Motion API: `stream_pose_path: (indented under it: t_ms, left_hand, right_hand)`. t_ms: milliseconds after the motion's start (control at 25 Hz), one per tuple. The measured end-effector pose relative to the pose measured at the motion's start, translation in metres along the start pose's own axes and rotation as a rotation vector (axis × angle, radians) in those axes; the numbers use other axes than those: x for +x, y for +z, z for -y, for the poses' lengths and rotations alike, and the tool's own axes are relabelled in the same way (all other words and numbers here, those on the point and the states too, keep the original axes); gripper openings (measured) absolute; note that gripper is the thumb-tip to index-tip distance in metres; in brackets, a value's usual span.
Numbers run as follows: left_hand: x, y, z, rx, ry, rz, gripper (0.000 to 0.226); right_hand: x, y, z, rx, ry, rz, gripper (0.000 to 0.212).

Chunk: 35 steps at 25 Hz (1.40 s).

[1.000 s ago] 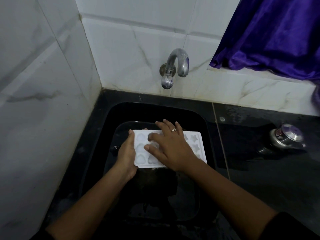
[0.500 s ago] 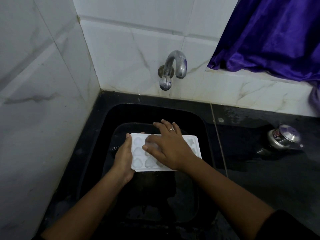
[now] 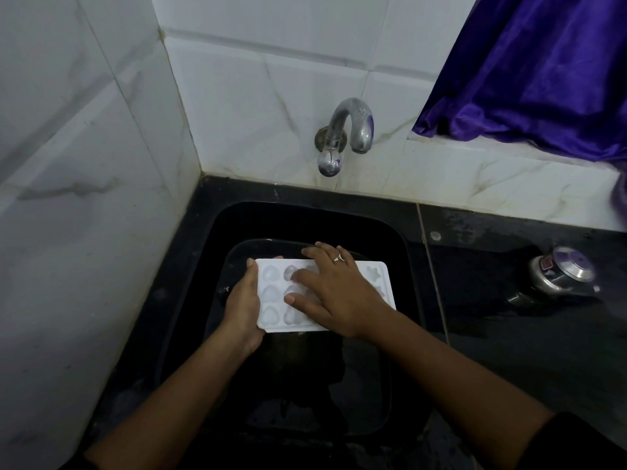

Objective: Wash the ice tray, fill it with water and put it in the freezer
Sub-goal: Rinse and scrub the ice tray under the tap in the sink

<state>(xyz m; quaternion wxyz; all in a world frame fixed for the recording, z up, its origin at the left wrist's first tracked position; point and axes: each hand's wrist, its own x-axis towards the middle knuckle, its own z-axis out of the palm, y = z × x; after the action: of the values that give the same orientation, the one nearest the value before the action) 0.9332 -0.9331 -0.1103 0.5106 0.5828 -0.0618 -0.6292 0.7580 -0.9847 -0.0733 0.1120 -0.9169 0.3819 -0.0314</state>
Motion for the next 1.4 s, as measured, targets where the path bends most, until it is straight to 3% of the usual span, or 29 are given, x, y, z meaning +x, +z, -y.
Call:
stream_pose_path:
  t_ms: [1400]
  left_hand:
    - [-0.008, 0.006, -0.006, -0.018, -0.014, 0.021, 0.066]
  right_hand:
    - [-0.001, 0.0, 0.002, 0.039, 0.052, -0.003, 0.061]
